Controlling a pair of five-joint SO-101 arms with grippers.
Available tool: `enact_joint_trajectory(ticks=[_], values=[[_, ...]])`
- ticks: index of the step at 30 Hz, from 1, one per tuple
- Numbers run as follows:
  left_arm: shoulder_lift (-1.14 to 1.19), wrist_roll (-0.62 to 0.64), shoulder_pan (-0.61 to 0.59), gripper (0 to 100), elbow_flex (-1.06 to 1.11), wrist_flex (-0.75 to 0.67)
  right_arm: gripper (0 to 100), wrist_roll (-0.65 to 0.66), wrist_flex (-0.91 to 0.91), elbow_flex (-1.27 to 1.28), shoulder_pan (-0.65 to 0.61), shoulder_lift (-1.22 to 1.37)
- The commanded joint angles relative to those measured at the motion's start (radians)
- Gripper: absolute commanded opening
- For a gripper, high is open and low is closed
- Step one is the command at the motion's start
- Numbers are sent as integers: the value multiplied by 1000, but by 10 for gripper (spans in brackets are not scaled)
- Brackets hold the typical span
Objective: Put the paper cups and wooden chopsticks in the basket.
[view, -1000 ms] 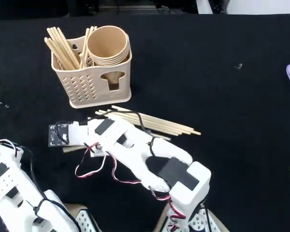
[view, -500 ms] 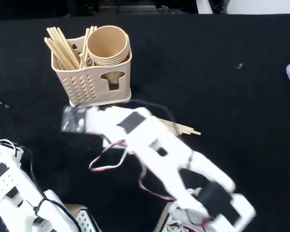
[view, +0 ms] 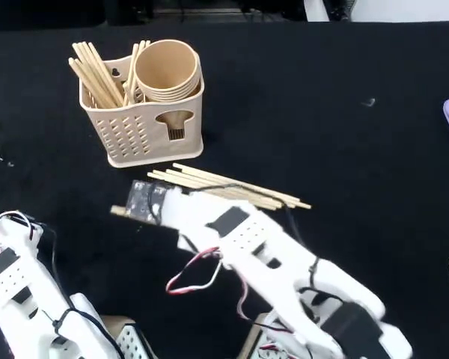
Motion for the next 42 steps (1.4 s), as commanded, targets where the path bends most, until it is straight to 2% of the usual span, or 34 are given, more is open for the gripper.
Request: enact_joint_trajectory(ticks=[1, 3, 7, 12, 20, 27, 36, 38, 41, 42], values=[[-15, -2, 15, 163, -54, -9, 11, -14, -38, -19, -83, 82], [-17, -2, 15, 163, -54, -9, 28, -15, -26, -54, -110, 156], [-17, -2, 15, 163, -54, -9, 149, -83, 89, -188, -114, 260], [-15, -2, 15, 163, -53, -9, 125, -68, 198, -292, -118, 302], [-15, -2, 15, 163, -53, -9, 129, -12, 333, -321, -118, 298], [-15, -2, 15, 163, -53, -9, 207, -18, 347, -321, -117, 300], [-15, -2, 15, 163, -53, -9, 199, -11, 290, -349, -121, 424], [-15, -2, 15, 163, -53, -9, 155, -8, 304, -371, -121, 443], [-17, -2, 15, 163, -53, -9, 2, 18, 318, -387, -121, 441], [-17, -2, 15, 163, -53, -9, 25, 15, 318, -386, -121, 435]])
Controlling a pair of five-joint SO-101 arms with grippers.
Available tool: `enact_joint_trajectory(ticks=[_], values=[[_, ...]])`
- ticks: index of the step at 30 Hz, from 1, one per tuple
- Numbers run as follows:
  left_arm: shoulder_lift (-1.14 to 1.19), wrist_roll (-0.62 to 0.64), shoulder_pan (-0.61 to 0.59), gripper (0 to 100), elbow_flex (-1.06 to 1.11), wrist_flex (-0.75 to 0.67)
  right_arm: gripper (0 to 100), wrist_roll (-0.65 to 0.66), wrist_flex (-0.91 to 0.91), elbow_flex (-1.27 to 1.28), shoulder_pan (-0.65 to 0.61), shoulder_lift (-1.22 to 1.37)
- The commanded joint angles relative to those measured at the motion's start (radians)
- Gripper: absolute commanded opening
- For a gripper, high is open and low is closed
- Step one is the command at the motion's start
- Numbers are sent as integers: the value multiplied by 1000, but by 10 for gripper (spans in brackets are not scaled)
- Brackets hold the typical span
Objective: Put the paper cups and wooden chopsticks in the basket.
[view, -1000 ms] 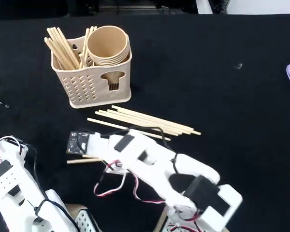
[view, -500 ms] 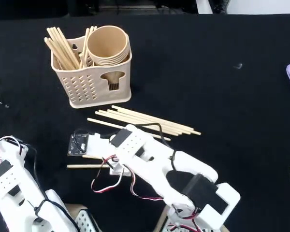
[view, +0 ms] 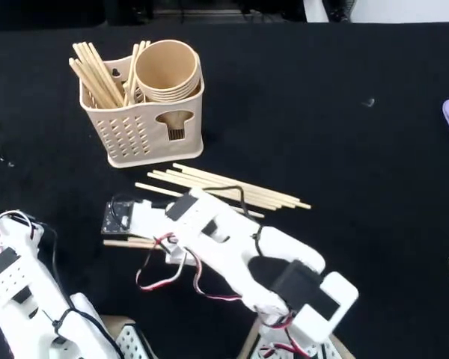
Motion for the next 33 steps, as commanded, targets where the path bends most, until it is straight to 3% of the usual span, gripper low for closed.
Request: enact_joint_trajectory(ticks=[1, 10, 16, 20, 24, 33], values=[[-17, -2, 8, 163, -53, -9, 8, 17, 11, -21, -20, -4], [-15, -2, 8, 163, -53, -9, 10, 15, 158, -27, 37, -438], [-12, -2, 8, 163, -53, -9, 10, -54, 127, -18, 97, -711], [-12, -2, 8, 163, -53, -11, 10, -64, 141, 61, 17, -645], [-12, -2, 10, 163, -53, -9, 10, -75, -68, 142, -46, -463], [-12, -2, 8, 163, -53, -9, 30, -101, -126, -15, -74, -67]])
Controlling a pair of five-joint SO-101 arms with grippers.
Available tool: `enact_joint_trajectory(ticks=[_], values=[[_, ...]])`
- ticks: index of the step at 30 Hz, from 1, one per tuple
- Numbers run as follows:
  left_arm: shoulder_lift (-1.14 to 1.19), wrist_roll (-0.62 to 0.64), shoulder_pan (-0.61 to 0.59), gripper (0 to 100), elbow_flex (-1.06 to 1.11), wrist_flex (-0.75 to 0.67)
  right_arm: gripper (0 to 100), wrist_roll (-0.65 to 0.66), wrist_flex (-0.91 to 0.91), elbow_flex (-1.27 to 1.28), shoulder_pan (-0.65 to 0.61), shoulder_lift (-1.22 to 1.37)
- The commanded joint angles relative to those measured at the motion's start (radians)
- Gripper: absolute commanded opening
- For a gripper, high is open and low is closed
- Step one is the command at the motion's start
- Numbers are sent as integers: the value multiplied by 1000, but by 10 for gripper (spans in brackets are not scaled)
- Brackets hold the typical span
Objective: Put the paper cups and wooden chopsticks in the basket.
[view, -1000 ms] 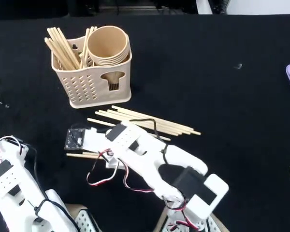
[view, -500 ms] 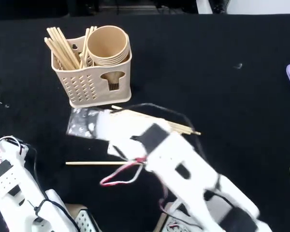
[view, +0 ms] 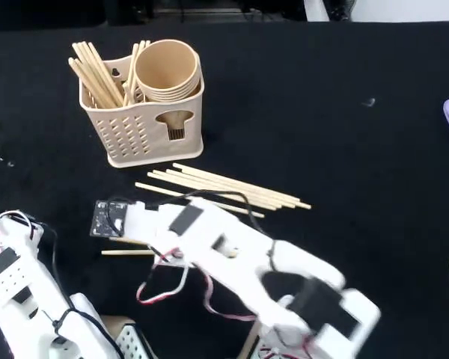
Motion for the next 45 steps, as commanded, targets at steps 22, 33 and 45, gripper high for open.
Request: enact_joint_trajectory(ticks=[22, 33, 45], values=[[-14, -2, 7, 163, -53, -9, 135, -72, 72, -93, -77, 18], [-14, -2, 7, 163, -53, -9, 136, -72, 74, -220, -14, 196], [-14, -2, 7, 163, -53, -9, 135, -17, 87, -232, -9, 197]])
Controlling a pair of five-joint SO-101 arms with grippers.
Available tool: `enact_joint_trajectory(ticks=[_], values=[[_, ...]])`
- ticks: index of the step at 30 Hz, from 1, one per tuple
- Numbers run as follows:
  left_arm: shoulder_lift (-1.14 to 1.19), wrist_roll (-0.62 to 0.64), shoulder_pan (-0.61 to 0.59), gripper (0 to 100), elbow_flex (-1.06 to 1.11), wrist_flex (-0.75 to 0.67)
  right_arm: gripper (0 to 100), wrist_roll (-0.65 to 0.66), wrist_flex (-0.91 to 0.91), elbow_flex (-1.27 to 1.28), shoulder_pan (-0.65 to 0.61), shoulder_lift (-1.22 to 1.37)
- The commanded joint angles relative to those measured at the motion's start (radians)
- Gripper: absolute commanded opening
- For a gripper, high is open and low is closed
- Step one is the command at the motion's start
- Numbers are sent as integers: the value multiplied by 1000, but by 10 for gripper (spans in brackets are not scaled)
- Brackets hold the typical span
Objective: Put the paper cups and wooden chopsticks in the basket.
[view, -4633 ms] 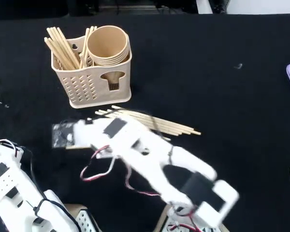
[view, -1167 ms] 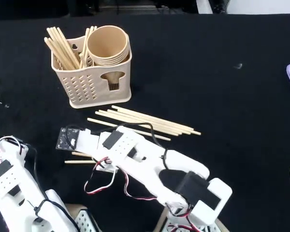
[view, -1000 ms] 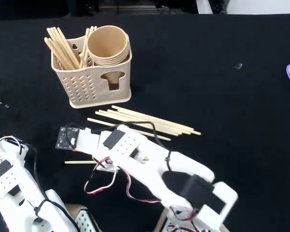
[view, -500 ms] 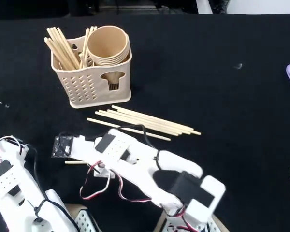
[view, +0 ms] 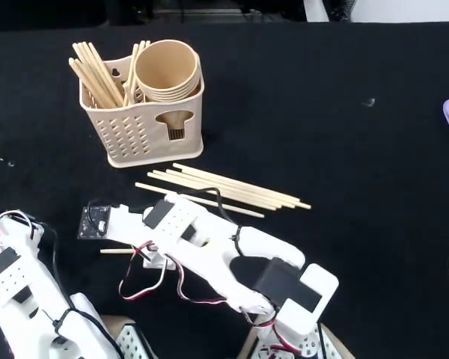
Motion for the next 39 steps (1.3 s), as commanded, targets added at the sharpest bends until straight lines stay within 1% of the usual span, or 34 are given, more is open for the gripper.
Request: enact_joint_trajectory(ticks=[1, 6, 10, 12, 14, 18, 19, 22, 26, 29, 34, 36, 39], values=[[-14, -2, 7, 163, -53, -9, 135, 8, 15, -54, 31, -33], [-15, -2, 7, 163, -53, -9, 132, 12, 55, -53, 31, -105], [-15, -2, 7, 163, -53, -9, 135, 15, 54, -54, 31, -82], [-15, -2, 7, 163, -53, -9, 139, 55, 54, -56, 31, -76], [-15, -2, 7, 163, -53, -9, 185, 84, 60, -56, 31, -74], [-15, -2, 7, 163, -53, -9, 332, 91, 63, -51, 28, -74], [-15, -2, 7, 163, -53, -9, 346, 91, 63, -51, 29, -74], [-15, -2, 7, 163, -53, -9, 334, 91, 78, -61, 29, -76], [-15, -2, 7, 163, -53, -9, 322, 91, 161, -130, 32, -76], [-15, -2, 7, 163, -53, -11, 322, 92, 199, -199, 75, -76], [-17, -2, 7, 163, -53, -11, 322, 94, 124, -240, 209, -33], [-17, -2, 7, 163, -53, -11, 322, 94, 97, -237, 235, 10], [-17, -2, 7, 163, -53, -11, 322, 94, 89, -237, 233, 73]])
